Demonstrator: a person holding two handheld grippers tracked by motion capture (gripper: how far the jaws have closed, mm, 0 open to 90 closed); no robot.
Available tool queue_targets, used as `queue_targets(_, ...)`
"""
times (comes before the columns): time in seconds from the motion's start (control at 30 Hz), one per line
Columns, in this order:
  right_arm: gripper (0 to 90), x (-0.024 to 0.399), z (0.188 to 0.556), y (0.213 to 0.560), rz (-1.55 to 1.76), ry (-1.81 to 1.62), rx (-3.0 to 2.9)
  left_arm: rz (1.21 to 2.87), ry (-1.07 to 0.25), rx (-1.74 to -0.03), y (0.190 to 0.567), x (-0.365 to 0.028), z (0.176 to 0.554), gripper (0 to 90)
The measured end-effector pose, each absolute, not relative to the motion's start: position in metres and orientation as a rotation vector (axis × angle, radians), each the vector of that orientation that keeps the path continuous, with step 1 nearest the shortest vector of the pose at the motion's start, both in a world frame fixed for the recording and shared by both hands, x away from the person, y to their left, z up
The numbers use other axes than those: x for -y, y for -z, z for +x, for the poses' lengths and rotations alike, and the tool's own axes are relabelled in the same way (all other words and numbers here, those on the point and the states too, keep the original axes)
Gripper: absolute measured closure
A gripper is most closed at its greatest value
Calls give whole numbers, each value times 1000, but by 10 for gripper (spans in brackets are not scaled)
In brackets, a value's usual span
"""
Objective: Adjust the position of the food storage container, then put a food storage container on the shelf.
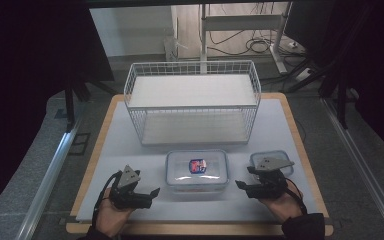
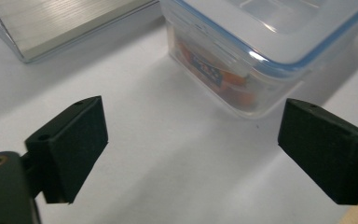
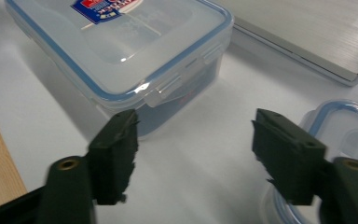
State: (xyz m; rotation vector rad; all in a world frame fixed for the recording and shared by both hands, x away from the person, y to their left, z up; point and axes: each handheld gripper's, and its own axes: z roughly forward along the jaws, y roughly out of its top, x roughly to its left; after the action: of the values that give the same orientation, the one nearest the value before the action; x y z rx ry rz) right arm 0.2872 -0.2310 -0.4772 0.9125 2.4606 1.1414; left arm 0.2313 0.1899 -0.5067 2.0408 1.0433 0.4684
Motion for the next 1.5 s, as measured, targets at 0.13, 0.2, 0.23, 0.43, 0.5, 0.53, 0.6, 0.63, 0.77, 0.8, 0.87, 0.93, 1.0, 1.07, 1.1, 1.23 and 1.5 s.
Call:
queue_targets(0.13,197,231,282,480,920,-1172,-2438,2034,-433,-1021,511,-192,227,38)
queue_targets(0.2,177,231,282,481,917,-1164,-2436,2027,-407,-1015,514,-194,227,27)
queue_targets(0.23,164,232,282,482,923,-1163,-2435,2022,-408,-1014,515,-195,228,23)
queue_targets(0.43,103,232,283,483,923,-1177,-2432,2019,-449,-980,516,-194,230,0)
queue_targets(0.5,89,230,284,484,919,-1169,-2437,2011,-429,-976,517,-194,231,0)
queue_targets(0.53,80,229,284,484,922,-1170,-2441,2002,-424,-975,516,-194,231,0)
queue_targets(0.6,71,228,284,485,922,-1177,-2447,1988,-419,-972,516,-195,232,0)
queue_targets(0.63,67,228,285,485,925,-1174,-2447,1976,-418,-970,515,-196,233,0)
queue_targets(0.77,50,228,286,483,937,-1183,-2441,1975,-376,-969,511,-195,237,0)
queue_targets(0.8,47,228,287,482,936,-1194,-2441,1983,-361,-969,509,-194,239,0)
queue_targets(0.87,47,227,289,479,939,-1205,-2450,1990,-350,-968,505,-190,242,1)
queue_targets(0.93,47,227,291,478,935,-1207,-2461,1989,-334,-965,502,-189,246,5)
queue_targets(1.0,49,227,295,478,946,-1217,-2471,1983,-315,-975,500,-188,251,19)
queue_targets(1.07,55,225,298,478,950,-1237,-2474,1980,-292,-976,497,-187,258,25)
queue_targets(1.1,55,223,300,477,949,-1242,-2478,1985,-288,-981,496,-185,261,27)
queue_targets(1.23,43,215,306,477,965,-1242,-2493,1994,-238,-961,494,-178,273,19)
queue_targets(1.5,17,202,318,479,1019,-1265,-2547,2002,-157,-972,497,-165,297,0)
